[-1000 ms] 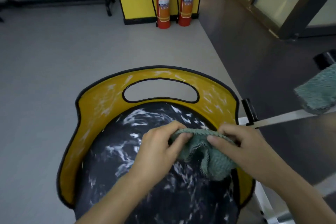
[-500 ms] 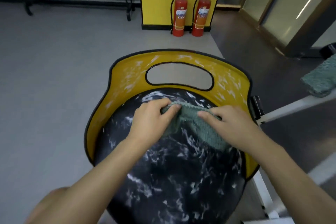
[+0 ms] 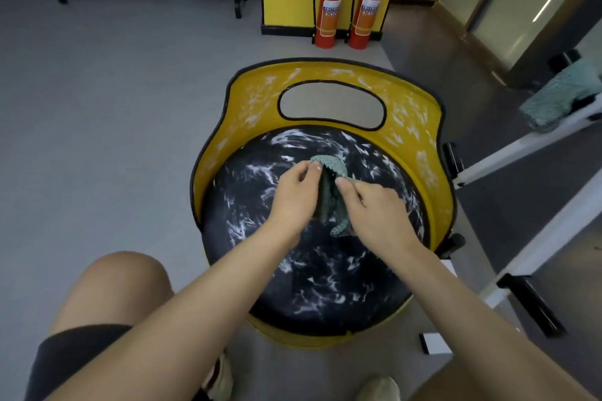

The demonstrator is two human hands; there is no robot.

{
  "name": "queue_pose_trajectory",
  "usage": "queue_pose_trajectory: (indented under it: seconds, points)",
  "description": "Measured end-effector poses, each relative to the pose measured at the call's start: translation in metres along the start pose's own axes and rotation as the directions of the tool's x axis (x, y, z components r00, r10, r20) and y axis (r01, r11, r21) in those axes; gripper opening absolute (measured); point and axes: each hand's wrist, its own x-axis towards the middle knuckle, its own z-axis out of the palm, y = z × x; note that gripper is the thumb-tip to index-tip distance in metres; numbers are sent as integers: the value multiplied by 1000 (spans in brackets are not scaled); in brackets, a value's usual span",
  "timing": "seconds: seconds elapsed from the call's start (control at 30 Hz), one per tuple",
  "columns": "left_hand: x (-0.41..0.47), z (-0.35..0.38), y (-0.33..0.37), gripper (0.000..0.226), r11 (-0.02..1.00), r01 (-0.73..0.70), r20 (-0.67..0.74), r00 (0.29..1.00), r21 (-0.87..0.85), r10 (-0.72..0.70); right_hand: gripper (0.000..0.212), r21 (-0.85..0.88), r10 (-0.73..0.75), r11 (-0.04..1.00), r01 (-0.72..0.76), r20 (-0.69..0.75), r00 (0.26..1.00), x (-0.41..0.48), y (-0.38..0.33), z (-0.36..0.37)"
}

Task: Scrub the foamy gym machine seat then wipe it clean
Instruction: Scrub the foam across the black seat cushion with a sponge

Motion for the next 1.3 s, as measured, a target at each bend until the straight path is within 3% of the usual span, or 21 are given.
queue_pose_trajectory:
  seconds: [0.2,0.33,0.4,0.53,0.67,0.77,0.8,0.87,0.9,0.97,1.07,1.13,1.3]
  points:
    - [11,-17,-24,47,949,231,143,969,-214,-204,44,161,-26,987,3,146,989,6,8,18]
    - [18,-29,-31,52,888,348,271,924,-301,-270,40,0,-151,988,151,73,986,10,26,19]
    - [19,-29,-39,41,905,345,302,915,-250,-266,52,-91,-232,967,239,81,969,8,36,22]
    - [18,-26,-55,25,928,354,379,879,-113,-289,84,-134,-234,950,283,299,925,-3,51,32]
    - [14,-22,-61,22,961,278,371,892,5,-260,57,-143,-205,958,248,263,943,-22,62,43]
    - [7,-30,-73,29,958,-17,287,956,287,-69,32,-140,-186,966,217,205,961,-29,71,43]
    - [5,-37,-82,31,874,-174,269,962,454,52,29,-146,-176,969,199,160,971,-33,75,42]
    - [-6,-52,-107,35,545,-442,337,897,712,288,30,-209,-170,962,177,51,984,-44,85,37]
    - [-12,-58,-122,38,399,-524,404,846,752,349,30,-252,-183,951,178,3,983,-51,90,36]
    - [-27,-65,-153,47,246,-584,487,796,773,360,39,-317,-192,932,175,-23,981,-68,102,43]
    - [-47,-69,-188,62,155,-529,496,843,834,211,67,-480,-228,831,281,168,959,-103,118,81]
    - [-58,-71,-201,70,145,-480,464,876,865,130,71,-533,-228,763,365,306,924,-128,130,111]
    - [-67,-85,-215,81,109,-425,420,905,899,64,64,-547,-213,765,340,283,935,-135,130,119]
